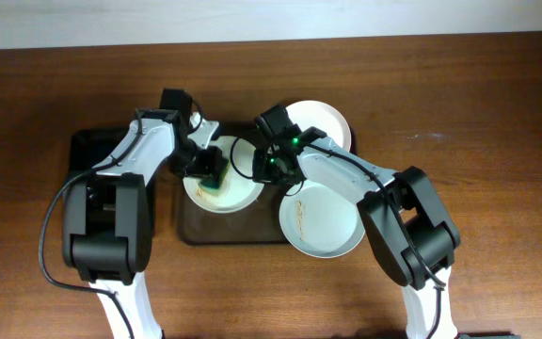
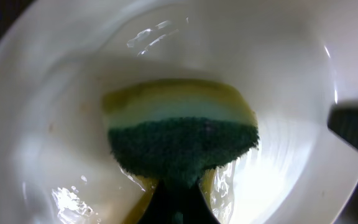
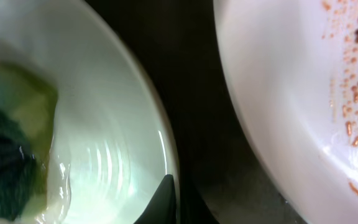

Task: Clean dirty plates on tray and stack at the side
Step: 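Scrub the white plate with the sponge in the left gripper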

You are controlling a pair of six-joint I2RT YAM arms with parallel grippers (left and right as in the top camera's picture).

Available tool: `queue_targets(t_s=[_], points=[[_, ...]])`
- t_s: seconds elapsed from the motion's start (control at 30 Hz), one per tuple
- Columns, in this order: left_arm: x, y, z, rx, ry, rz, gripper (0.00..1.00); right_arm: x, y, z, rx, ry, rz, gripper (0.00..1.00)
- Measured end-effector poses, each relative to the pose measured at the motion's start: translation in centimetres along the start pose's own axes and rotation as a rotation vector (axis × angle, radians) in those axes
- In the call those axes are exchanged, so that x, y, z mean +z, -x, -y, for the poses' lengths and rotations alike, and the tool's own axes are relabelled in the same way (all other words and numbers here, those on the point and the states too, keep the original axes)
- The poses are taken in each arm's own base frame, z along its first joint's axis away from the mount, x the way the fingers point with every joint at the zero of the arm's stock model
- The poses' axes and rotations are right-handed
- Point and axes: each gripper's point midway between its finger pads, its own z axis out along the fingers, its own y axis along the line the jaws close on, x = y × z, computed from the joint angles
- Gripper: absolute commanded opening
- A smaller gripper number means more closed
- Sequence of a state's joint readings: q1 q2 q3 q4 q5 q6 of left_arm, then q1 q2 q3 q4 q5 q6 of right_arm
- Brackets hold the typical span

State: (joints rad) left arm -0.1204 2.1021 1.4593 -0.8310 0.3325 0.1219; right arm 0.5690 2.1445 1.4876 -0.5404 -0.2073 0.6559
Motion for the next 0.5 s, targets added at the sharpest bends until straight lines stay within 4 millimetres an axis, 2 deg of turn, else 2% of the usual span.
queue_targets(t_s=[0.1, 0.17, 0.2, 0.27, 0.33, 0.37, 0.43, 0.47, 0.5], points=[[-0.3, 0.1, -1.7, -0.14, 0.175, -0.001, 0.01, 0.1, 0.1, -0.3, 0.002, 0.013, 0.003, 0.04], [-0.9, -0.9, -2.7, -0.205, 0.256, -0.035, 0.01, 0.1, -0.2, -0.6, 0.0, 0.021, -0.003, 0.04], [-1.2, -2.2, -3.0, -0.225, 0.28, -0.087, 0.0, 0.1, -0.3, -0.6, 0.0, 0.021, -0.008, 0.04], [-1.4, -4.3, -2.4, -0.173, 0.246, -0.181, 0.01, 0.1, -0.5, -0.6, -0.006, 0.023, -0.018, 0.04], [-1.4, -4.9, -2.1, -0.079, 0.198, -0.213, 0.01, 0.1, -0.5, -0.7, -0.012, 0.025, -0.021, 0.04], [-1.3, -4.8, -2.0, -0.041, 0.178, -0.21, 0.01, 0.1, -0.6, -0.7, -0.013, 0.025, -0.021, 0.04], [-0.8, -2.9, -1.6, 0.025, 0.11, -0.127, 0.01, 0.1, -0.3, -0.2, -0.006, 0.006, -0.013, 0.04], [-0.5, -0.8, -1.4, 0.05, 0.083, -0.037, 0.01, 0.0, 0.1, 0.2, 0.005, -0.002, -0.003, 0.04], [-0.4, 0.5, -1.1, 0.062, 0.063, 0.018, 0.01, 0.0, 0.3, 0.4, 0.012, -0.004, 0.002, 0.04]])
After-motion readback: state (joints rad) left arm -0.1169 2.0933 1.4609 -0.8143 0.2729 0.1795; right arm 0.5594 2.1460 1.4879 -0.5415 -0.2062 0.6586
